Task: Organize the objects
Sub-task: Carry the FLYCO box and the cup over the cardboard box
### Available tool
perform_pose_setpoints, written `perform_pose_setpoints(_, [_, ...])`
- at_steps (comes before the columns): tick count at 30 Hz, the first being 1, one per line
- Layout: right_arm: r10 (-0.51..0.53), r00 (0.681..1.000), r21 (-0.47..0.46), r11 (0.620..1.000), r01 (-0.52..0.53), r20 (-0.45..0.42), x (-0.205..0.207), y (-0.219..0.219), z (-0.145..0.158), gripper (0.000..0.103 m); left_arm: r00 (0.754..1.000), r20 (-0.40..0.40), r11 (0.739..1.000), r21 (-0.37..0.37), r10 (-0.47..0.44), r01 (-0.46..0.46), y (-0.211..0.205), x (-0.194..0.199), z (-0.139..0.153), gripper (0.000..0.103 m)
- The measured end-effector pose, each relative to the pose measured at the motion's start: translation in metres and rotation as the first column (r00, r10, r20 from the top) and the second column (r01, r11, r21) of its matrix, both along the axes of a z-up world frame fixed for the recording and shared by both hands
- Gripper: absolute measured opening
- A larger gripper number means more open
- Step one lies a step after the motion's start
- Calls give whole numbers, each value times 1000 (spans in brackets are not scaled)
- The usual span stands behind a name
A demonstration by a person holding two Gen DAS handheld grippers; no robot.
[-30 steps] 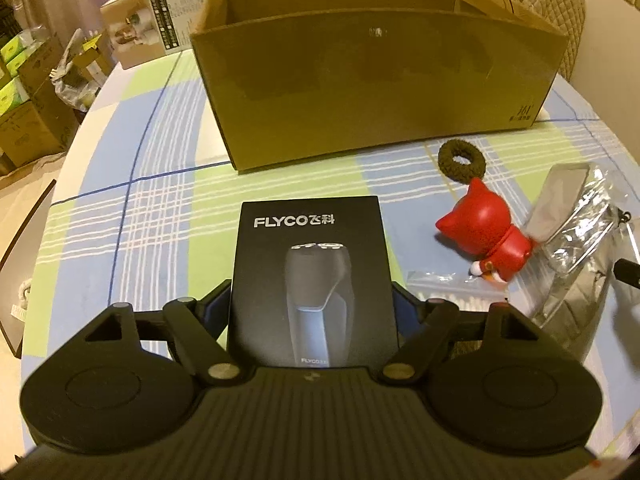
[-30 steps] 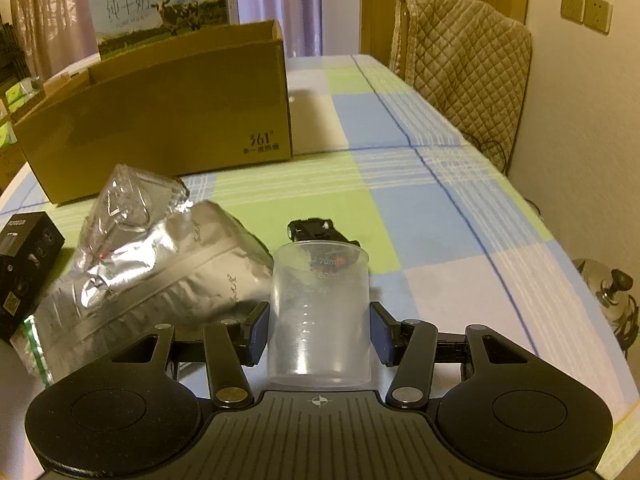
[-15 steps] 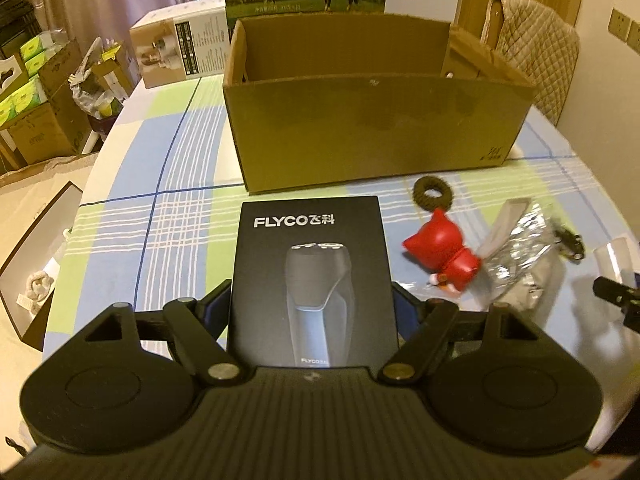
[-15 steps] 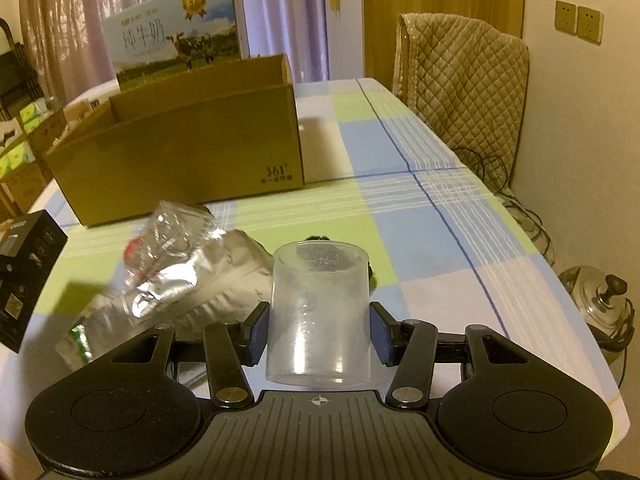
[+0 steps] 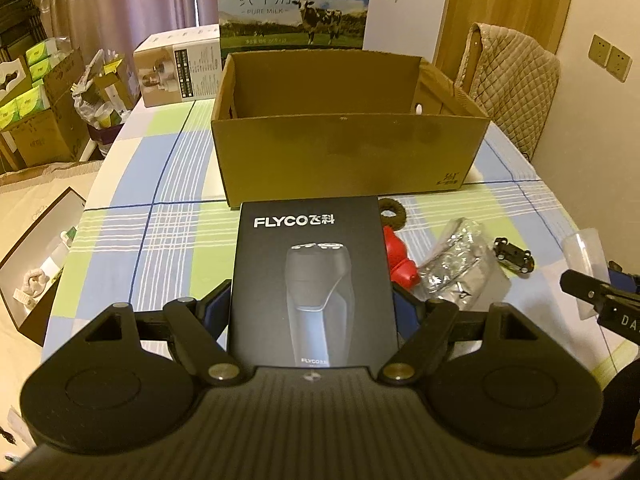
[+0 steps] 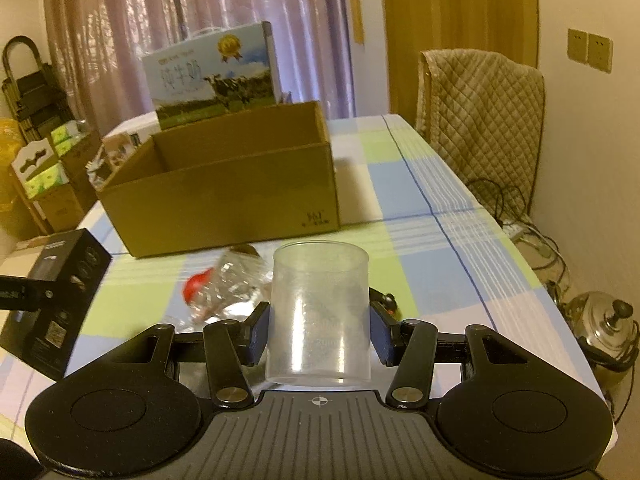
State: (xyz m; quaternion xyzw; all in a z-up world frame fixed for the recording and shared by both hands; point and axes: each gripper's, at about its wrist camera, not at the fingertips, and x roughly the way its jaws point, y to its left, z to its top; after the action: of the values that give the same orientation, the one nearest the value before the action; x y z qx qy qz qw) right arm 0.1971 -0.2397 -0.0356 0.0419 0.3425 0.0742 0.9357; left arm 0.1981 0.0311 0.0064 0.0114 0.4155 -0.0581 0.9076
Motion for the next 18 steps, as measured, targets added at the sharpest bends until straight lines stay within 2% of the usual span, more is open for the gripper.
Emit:
perform_pose_setpoints(11, [65,997,-9,998,-64,32,4,14,22,49,1000,30,1000,-2,-10,10,-3,-3,22,76])
perform_pose_setpoints(18, [107,994,-9,994,-107,31,28,19,35,49,999,44,1000,4,-23,23,-2,13,34,76])
